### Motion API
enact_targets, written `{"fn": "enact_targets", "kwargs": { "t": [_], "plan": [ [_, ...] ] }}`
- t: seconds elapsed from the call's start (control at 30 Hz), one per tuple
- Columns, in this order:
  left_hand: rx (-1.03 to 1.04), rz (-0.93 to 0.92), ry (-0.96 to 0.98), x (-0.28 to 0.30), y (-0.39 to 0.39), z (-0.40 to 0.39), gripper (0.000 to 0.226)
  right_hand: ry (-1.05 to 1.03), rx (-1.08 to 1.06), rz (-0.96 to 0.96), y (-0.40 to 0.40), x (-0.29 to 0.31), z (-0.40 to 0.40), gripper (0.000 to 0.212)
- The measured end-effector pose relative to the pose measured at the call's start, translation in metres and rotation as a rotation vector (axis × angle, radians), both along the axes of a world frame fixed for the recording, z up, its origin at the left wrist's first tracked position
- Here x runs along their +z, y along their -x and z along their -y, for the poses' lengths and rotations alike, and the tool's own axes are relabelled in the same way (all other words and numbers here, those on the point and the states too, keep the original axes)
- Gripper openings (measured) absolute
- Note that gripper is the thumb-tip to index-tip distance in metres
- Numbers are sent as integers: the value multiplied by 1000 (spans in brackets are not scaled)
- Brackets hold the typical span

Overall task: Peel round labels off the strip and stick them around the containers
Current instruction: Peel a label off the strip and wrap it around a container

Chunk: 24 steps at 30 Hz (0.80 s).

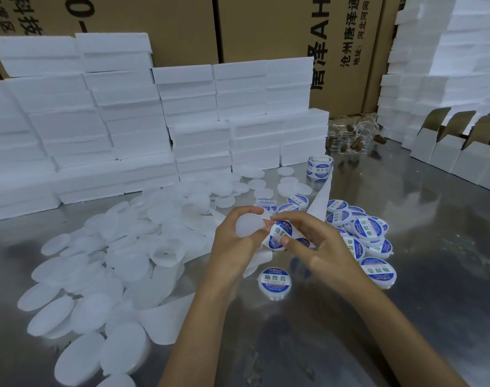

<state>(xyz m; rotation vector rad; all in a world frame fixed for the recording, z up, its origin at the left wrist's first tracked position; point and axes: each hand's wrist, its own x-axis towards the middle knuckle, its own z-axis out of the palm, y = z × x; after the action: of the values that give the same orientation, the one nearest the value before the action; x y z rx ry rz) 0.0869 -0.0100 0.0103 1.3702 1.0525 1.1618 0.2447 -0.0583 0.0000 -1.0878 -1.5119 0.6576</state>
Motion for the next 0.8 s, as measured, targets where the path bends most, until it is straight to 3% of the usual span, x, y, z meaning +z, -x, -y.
{"fn": "enact_targets", "kwargs": {
  "t": [0.2, 0.33, 0.4, 0.5, 0.57, 0.8],
  "plan": [
    [51, -64, -15, -4, 0, -5, 27, -90, -66, 39, 0, -1, -2, 24],
    [120, -133, -19, -7, 5, -11, 33, -45, -62, -114, -8, 0, -3, 20],
    [122, -150, 0, -8, 7, -13, 32, -27, -78, 4, -11, -1, -2, 25],
    [98, -41, 37, -9, 8, -12, 30, 2, -60, 258, -7, -6, -1, 39],
    [74, 18, 64, -8, 8, -9, 30, 6, -65, 349, -4, -10, -2, 37],
    [-13, 102, 159, -8, 12, -8, 32, 57, -90, 405, -3, -14, -5, 30]
  ]
}}
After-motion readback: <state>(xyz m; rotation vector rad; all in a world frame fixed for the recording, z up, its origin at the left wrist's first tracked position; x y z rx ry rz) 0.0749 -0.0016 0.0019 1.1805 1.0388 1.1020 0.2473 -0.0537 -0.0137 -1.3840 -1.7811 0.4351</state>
